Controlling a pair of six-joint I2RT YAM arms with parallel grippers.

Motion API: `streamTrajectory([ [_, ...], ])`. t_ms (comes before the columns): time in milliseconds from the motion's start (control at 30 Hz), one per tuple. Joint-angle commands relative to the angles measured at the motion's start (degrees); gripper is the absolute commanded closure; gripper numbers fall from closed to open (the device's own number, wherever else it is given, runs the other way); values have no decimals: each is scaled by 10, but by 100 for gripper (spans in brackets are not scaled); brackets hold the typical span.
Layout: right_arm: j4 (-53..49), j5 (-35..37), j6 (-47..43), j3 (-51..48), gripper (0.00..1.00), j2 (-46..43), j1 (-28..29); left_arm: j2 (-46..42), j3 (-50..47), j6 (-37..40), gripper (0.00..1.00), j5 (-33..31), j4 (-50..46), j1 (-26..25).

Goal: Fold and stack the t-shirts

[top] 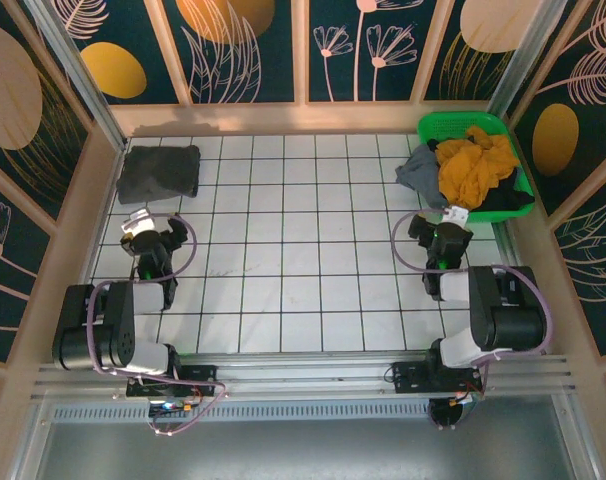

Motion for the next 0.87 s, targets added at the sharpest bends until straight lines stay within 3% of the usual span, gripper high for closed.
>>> streamTrajectory([
  [0, 183, -69, -21, -55, 1, 8, -11, -15, -101, 26, 1, 15, 234, -3],
  [67, 268, -59, -23, -89, 1, 30, -10, 25, -137, 34, 1, 30, 332, -4],
  [100, 232, -59, -19, -82, 1, 19, -10, 54, -128, 42, 1, 43, 348, -6],
  [133, 219, -59, -20, -67, 1, 27, -10, 75, -105, 42, 1, 50, 344, -6],
  [200, 196, -56, -26, -55, 1, 26, -4, 42, -27, 59, 1, 49, 135, -18],
  [267, 194, -52, -29, -53, 1, 27, 0, 61, -32, 65, 1, 30, 185, -31],
  [833, 192, -76, -34, -52, 1, 27, -3, 52, -31, 68, 1, 25, 170, -34],
])
